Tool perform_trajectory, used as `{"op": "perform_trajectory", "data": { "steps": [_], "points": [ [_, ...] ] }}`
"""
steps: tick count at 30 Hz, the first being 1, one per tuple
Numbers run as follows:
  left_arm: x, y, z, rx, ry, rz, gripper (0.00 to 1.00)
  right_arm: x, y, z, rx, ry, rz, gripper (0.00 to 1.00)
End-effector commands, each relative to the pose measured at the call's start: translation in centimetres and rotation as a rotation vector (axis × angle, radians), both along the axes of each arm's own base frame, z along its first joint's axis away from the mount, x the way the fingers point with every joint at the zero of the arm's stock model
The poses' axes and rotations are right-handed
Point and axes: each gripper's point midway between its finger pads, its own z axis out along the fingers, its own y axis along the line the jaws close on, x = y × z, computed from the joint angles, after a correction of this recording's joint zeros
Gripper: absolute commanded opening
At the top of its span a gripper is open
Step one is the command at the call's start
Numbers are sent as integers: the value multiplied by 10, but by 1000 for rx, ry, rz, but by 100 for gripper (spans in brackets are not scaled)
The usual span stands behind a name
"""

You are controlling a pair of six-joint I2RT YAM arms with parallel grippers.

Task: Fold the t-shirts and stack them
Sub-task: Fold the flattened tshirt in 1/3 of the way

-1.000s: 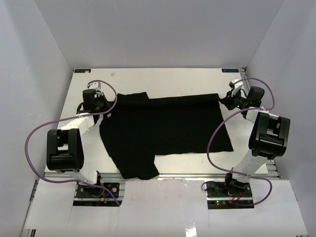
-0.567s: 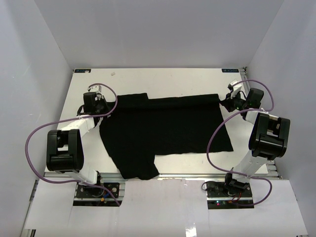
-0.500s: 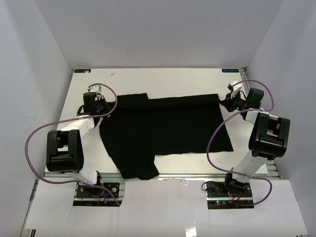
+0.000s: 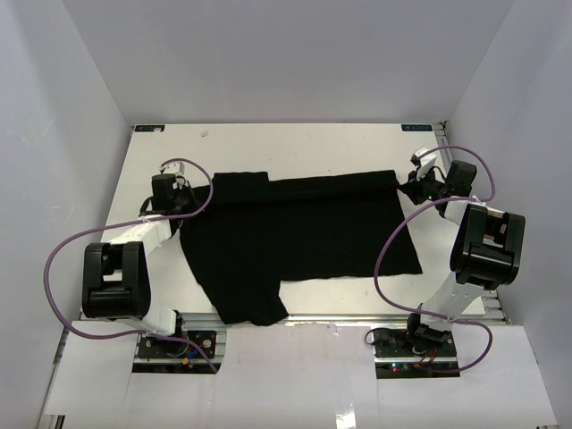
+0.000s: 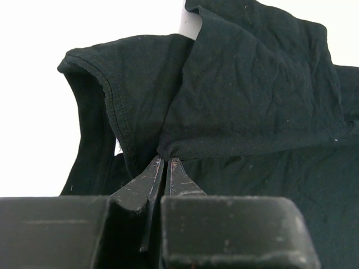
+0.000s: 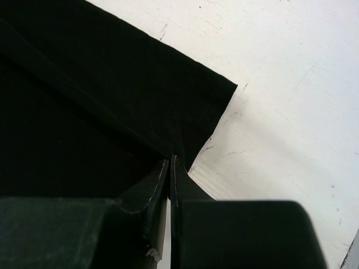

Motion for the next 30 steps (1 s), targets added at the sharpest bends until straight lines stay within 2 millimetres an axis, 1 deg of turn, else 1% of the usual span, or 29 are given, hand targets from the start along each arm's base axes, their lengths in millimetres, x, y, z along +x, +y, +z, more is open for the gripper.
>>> {"op": "perform_trajectory", "data": {
  "steps": [1, 9, 15, 19, 23, 24, 27, 28, 30],
  "points": [
    [-5, 0, 13, 5, -29, 2, 8, -4, -6, -4, -36, -6, 0, 8],
    [-10, -4, 3, -5, -1, -6, 8, -14, -5, -14, -70, 6, 30, 13],
    [-13, -5, 1, -8, 6, -5, 8, -19, -6, -22, -92, 19, 36, 19],
    [-16, -4, -1, -4, 12, 4, 8, -20, -7, -24, -102, 21, 31, 19],
    [-17, -1, 7, 1, -10, 13, 8, -18, -9, -19, -97, 6, 15, 15],
    [-16, -2, 13, 0, -27, 14, 8, -17, -11, -18, -95, 4, 10, 14],
    [-14, 2, 23, 12, -55, 26, 8, -15, -13, -14, -93, -6, -2, 13],
    [-19, 1, 22, 15, -37, 22, 8, -14, -14, -13, -95, -10, -1, 13],
    [-21, 2, 20, 22, -28, 21, 8, -14, -14, -13, -94, -13, 0, 13]
  ]
}}
